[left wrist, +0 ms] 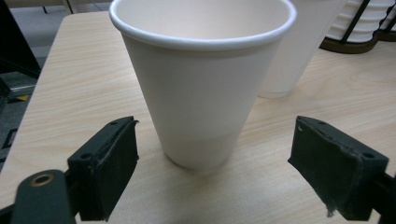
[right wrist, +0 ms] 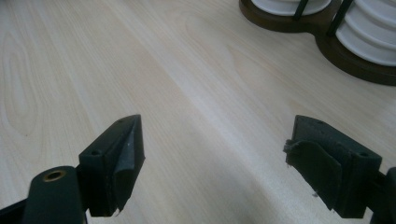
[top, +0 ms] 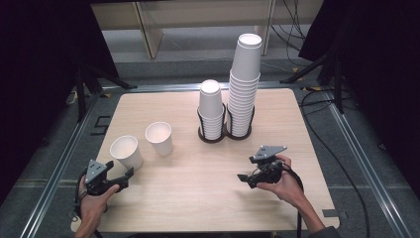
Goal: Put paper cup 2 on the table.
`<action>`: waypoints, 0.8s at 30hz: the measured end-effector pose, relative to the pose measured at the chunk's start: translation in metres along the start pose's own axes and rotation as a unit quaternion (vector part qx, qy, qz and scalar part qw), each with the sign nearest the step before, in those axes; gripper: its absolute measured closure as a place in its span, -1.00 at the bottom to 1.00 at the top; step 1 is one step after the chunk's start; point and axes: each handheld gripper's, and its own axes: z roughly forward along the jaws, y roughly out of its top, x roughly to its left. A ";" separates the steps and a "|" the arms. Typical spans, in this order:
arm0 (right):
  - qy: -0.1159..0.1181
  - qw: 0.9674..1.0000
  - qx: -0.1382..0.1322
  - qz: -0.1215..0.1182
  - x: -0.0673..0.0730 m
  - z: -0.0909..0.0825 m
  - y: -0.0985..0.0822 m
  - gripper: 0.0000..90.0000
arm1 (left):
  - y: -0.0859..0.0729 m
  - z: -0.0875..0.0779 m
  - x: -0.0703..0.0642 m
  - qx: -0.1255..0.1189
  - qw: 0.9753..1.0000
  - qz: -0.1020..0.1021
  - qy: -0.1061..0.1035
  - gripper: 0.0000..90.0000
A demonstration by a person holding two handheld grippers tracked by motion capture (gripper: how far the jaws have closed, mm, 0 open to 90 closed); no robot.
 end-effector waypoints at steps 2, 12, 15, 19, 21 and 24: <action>-0.007 1.000 0.001 0.004 0.000 -0.001 -0.002 -0.58 | 0.000 -0.005 -0.005 -0.003 1.000 -0.001 -0.006 -0.68; -0.017 0.999 0.000 0.039 0.006 -0.012 -0.014 -0.62 | -0.001 -0.027 -0.041 -0.015 0.998 0.004 -0.054 -0.68; -0.017 0.999 -0.001 0.040 0.010 -0.014 -0.018 -0.62 | -0.001 -0.030 -0.051 -0.018 0.997 0.012 -0.075 -0.68; -0.016 0.999 -0.003 0.036 0.018 -0.018 -0.021 -0.64 | -0.001 -0.031 -0.062 -0.022 0.994 0.021 -0.101 -0.68; -0.012 0.999 -0.011 0.034 0.021 -0.020 -0.023 -0.65 | -0.002 -0.031 -0.066 -0.023 0.993 0.025 -0.114 -0.68; 0.002 0.999 -0.013 0.033 0.025 -0.023 -0.026 -0.65 | -0.002 -0.031 -0.072 -0.021 0.991 0.036 -0.127 -0.68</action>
